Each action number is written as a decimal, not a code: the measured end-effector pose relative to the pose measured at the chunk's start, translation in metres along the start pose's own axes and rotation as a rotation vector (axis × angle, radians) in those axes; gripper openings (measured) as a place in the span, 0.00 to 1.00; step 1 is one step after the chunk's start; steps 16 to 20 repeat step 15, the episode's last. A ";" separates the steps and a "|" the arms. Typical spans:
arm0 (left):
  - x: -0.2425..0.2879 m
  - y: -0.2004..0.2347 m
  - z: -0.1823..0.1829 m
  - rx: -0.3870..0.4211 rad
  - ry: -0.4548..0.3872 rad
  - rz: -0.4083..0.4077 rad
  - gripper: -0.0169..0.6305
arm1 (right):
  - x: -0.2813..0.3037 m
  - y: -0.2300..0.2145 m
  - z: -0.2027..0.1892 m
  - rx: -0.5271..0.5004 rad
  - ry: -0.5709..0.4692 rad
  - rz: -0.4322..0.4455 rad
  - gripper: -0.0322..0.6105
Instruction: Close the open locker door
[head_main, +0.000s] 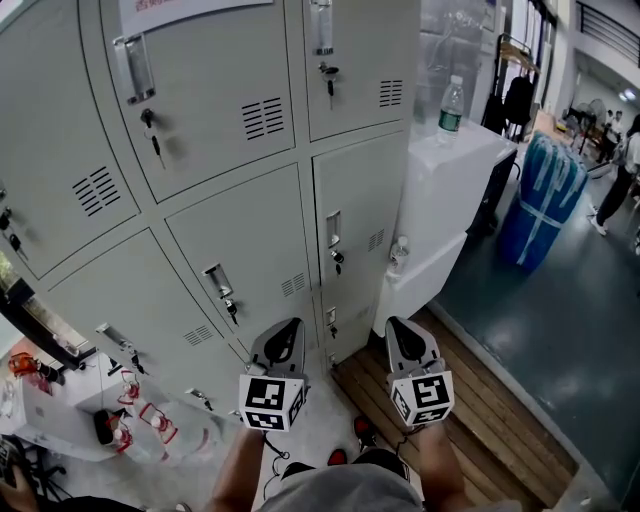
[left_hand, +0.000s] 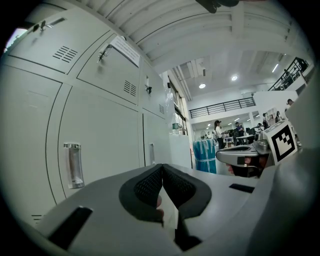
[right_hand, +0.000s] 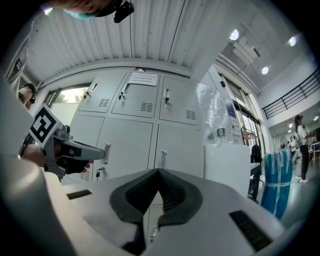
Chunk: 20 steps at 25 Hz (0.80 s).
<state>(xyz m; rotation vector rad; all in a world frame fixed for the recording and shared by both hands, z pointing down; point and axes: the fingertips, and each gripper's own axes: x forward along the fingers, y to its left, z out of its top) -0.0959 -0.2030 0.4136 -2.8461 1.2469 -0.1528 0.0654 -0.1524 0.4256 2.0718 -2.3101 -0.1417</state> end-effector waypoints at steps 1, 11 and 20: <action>0.000 0.000 0.000 0.000 -0.001 0.001 0.06 | 0.000 0.000 0.000 -0.001 0.000 0.001 0.08; 0.001 0.000 0.000 0.002 0.000 0.005 0.06 | 0.002 0.002 0.001 -0.009 0.000 0.016 0.08; 0.003 0.001 0.000 0.000 0.002 0.008 0.06 | 0.003 0.001 0.000 -0.013 0.003 0.024 0.08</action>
